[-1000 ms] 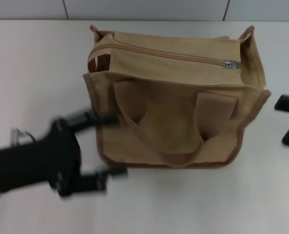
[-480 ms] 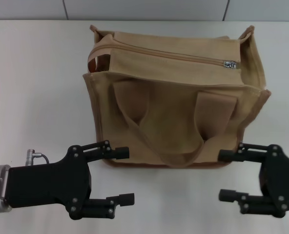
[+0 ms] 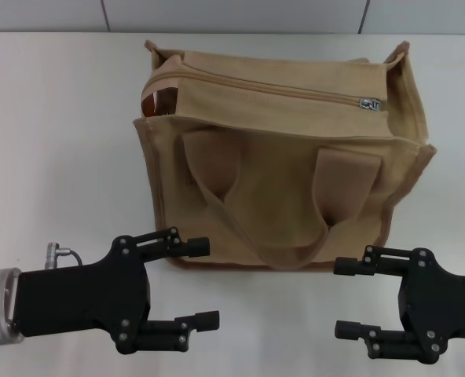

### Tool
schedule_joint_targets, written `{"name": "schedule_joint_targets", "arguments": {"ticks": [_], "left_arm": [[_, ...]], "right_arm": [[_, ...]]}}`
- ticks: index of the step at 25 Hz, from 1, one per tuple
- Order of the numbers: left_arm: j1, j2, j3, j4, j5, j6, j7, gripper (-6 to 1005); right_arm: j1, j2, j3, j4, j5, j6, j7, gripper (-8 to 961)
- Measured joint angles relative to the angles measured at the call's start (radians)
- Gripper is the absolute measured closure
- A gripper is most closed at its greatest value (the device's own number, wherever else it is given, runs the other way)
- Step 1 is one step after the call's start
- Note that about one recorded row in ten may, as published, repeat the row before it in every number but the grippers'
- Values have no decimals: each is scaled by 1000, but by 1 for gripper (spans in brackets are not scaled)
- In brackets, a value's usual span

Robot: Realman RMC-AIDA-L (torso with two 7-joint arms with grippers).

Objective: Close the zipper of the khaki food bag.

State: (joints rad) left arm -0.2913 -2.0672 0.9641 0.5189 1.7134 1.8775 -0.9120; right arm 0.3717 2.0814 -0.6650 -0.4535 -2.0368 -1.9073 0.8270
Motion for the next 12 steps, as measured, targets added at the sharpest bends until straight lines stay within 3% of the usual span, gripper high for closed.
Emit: {"name": "schedule_joint_targets", "arguments": {"ticks": [12], "left_arm": [[0, -1, 1, -28, 0, -9, 33, 185]], "right_arm": [[1, 0, -1, 1, 0, 14, -1, 266]]}}
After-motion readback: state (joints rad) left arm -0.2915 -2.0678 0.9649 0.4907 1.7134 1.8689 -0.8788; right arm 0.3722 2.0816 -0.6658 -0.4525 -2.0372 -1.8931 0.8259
